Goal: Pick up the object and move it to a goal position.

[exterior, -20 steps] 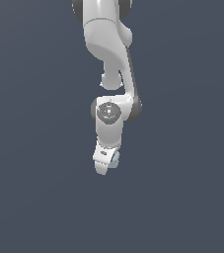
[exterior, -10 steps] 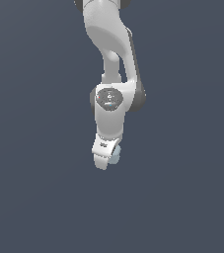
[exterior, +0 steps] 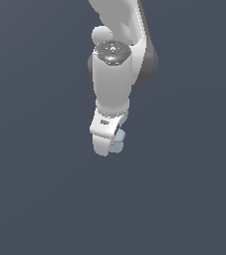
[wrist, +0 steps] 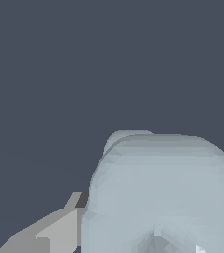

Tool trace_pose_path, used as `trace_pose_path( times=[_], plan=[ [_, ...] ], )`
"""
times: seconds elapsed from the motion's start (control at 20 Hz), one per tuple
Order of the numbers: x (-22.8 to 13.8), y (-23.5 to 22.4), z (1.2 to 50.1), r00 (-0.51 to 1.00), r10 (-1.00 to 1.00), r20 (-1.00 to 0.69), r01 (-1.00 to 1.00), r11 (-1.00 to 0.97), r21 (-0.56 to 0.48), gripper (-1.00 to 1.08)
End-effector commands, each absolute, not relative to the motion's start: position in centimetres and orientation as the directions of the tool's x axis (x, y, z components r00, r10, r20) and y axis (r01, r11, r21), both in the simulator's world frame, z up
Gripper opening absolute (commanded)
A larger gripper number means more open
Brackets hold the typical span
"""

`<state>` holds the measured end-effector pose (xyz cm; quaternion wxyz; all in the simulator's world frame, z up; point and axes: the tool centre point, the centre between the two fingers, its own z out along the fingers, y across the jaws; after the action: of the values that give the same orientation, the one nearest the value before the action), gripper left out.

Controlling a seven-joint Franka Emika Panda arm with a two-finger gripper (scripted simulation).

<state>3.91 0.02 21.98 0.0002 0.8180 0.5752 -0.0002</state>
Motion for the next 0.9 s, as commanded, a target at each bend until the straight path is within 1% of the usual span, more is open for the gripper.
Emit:
trace_pose_path(
  times=[0.0, 0.55, 0.85],
  plan=[
    [3.7, 0.2, 25.1, 0.338, 0.941, 0.0, 0.941, -0.338, 0.0, -1.0],
    [3.5, 0.7, 37.7, 0.338, 0.941, 0.001, 0.941, -0.338, 0.0, -1.0],
    [3.5, 0.9, 42.6, 0.339, 0.941, 0.001, 0.941, -0.339, 0.0, -1.0]
  ],
)
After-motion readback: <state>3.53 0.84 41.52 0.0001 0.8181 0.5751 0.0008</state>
